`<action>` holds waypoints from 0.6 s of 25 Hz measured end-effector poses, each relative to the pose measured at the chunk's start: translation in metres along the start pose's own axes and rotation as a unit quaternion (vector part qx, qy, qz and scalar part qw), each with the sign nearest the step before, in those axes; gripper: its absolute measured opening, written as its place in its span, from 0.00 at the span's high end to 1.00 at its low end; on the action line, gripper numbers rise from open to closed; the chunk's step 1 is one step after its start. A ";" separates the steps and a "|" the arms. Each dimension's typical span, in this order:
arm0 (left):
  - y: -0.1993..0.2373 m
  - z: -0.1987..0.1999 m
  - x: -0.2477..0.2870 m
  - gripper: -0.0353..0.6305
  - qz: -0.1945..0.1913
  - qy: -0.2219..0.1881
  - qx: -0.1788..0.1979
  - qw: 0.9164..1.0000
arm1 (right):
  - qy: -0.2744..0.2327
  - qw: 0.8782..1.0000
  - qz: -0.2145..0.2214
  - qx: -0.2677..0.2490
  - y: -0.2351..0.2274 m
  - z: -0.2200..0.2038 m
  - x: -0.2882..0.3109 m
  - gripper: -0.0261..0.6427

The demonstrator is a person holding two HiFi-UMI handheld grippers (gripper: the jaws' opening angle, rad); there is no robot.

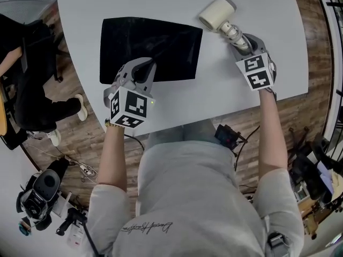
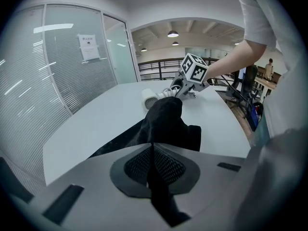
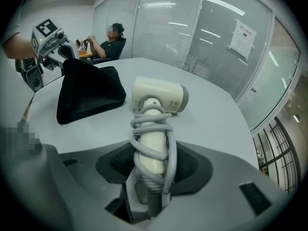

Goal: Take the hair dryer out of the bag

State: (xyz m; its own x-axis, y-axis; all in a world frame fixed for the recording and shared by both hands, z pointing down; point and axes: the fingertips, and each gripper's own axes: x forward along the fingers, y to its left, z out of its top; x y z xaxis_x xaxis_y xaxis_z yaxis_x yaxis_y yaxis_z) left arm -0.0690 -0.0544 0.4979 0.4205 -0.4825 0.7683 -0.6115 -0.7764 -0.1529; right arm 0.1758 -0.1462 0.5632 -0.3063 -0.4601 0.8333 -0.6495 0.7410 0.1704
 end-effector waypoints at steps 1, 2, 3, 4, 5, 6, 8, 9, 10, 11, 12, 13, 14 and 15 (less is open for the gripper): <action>-0.001 0.001 0.001 0.91 0.000 0.000 0.001 1.000 | -0.001 1.000 -0.002 -0.003 -0.001 0.001 0.000 0.63; -0.001 0.002 0.001 0.91 0.000 0.000 0.001 1.000 | -0.002 1.000 -0.005 -0.007 -0.001 0.002 0.000 0.63; -0.001 0.003 0.001 0.91 -0.001 -0.001 0.001 1.000 | -0.002 1.000 -0.009 -0.011 -0.002 0.004 0.000 0.63; -0.001 0.003 0.001 0.91 -0.002 -0.002 0.001 1.000 | -0.001 1.000 -0.013 -0.013 -0.002 0.005 0.000 0.62; -0.001 0.004 0.001 0.91 -0.003 -0.002 0.002 1.000 | -0.001 1.000 -0.018 -0.014 -0.002 0.006 0.000 0.62; -0.001 0.004 0.000 0.91 -0.004 -0.003 0.002 1.000 | -0.001 1.000 -0.022 -0.014 -0.003 0.006 0.000 0.62; -0.001 0.006 -0.001 0.91 -0.003 -0.005 0.001 1.000 | -0.003 1.000 -0.027 -0.014 -0.004 0.005 -0.001 0.61; -0.002 0.007 -0.001 0.91 -0.002 -0.005 0.000 1.000 | -0.002 0.999 -0.028 -0.015 -0.004 0.004 -0.001 0.61; -0.003 0.008 -0.001 0.91 -0.002 -0.005 0.000 1.000 | -0.002 1.000 -0.027 -0.015 -0.004 0.003 -0.002 0.61; -0.004 0.008 -0.001 0.91 -0.001 -0.005 -0.001 1.000 | -0.001 1.000 -0.026 -0.016 -0.005 0.002 -0.002 0.61; -0.005 0.009 -0.002 0.91 -0.001 -0.005 -0.001 1.000 | -0.001 1.000 -0.024 -0.017 -0.005 0.002 -0.003 0.61; -0.005 0.009 -0.002 0.91 0.000 -0.005 -0.002 1.000 | -0.001 1.000 -0.023 -0.017 -0.005 0.003 -0.004 0.61; -0.005 0.009 -0.002 0.91 0.000 -0.005 -0.003 1.000 | 0.000 1.000 -0.022 -0.016 -0.005 0.004 -0.005 0.60; -0.005 0.010 -0.003 0.91 0.001 -0.005 -0.003 1.000 | 0.001 1.000 -0.021 -0.015 -0.005 0.004 -0.005 0.58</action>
State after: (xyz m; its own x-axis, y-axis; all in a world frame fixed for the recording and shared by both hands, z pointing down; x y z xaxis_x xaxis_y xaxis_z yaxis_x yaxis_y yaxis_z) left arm -0.0604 -0.0536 0.4905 0.4254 -0.4882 0.7621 -0.6162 -0.7729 -0.1511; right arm 0.1779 -0.1500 0.5564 -0.2787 -0.4898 0.8261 -0.6410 0.7354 0.2198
